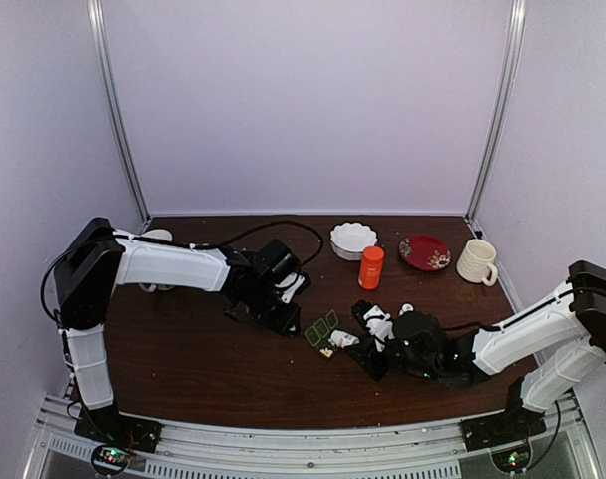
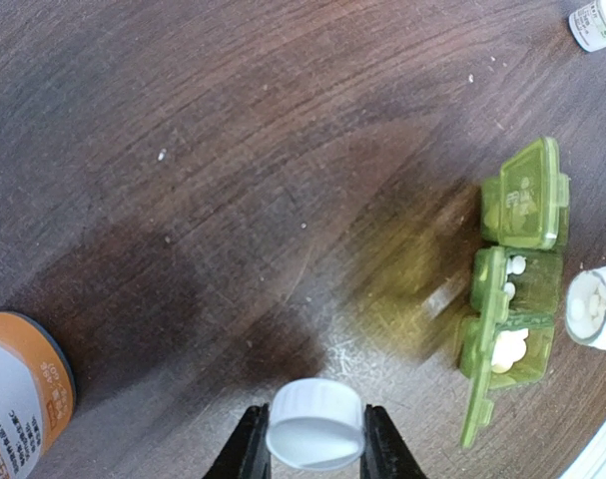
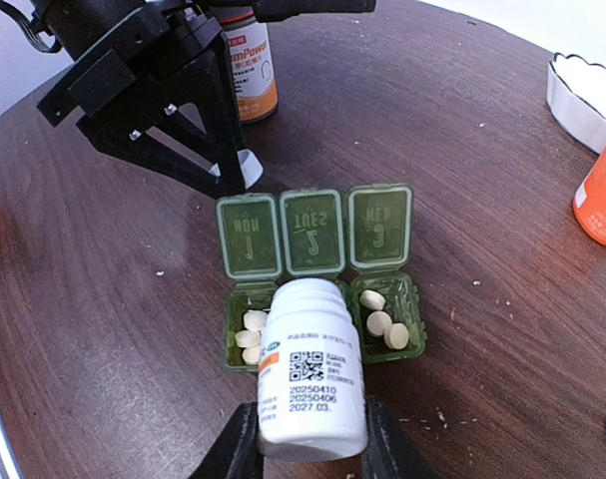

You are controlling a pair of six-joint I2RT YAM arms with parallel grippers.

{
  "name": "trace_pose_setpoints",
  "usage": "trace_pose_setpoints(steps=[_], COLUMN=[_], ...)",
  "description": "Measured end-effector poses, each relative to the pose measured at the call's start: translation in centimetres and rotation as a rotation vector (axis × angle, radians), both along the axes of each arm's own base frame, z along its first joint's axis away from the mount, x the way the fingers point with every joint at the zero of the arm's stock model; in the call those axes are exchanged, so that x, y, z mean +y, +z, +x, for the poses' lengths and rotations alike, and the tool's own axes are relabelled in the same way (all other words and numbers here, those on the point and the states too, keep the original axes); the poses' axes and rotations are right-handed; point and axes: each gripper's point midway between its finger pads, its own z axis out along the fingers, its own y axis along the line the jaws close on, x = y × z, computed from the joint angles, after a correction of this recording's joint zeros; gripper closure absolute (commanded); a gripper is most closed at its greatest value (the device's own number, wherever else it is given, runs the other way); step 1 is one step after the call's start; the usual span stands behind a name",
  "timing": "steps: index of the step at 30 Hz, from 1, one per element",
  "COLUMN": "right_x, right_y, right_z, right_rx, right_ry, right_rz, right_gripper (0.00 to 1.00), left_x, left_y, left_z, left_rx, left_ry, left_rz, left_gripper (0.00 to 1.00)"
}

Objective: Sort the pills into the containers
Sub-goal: Pour the pill into the compartment of the pill container, then close the lid of the pill bottle.

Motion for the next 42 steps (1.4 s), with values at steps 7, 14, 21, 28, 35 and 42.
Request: trace_pose_setpoints(steps=[7, 14, 21, 28, 35, 42], right_x=[-0.4, -0.8, -1.5, -2.7, -4.4, -7.0], right_y=[0.2, 1.9, 6.2, 15.6, 28.1, 36.5], right_z=[-0.2, -0.4, -0.8, -1.5, -2.6, -4.7], right_rx=[-0.02, -0.085, -0.204, -0.424, -0.714, -0.931], right_ry=[0.0, 0.009, 0.028, 0.045, 0.044, 0.022], right_rz=[0.035, 0.114, 0.231, 0.399, 0.556, 0.732], right_gripper=[1.0, 1.0, 1.0, 1.0, 1.0, 1.0], left_x=[0.0, 0.2, 0.6, 0.6, 0.5, 0.8], left_y=[0.0, 0.4, 2.8, 9.5, 21.2, 29.4], left_z=[0.0, -0.1, -0.4, -0.2, -0.5, -2.4], left_rx=[0.002, 0.006, -0.008, -0.08, -0.206, -0.266], left_ry=[0.0, 0.001, 0.002, 0.007, -0.001, -0.043], left_rz=[0.002, 0.01, 0.004, -0.067, -0.255, -0.428], left_gripper=[1.0, 1.0, 1.0, 1.0, 1.0, 1.0])
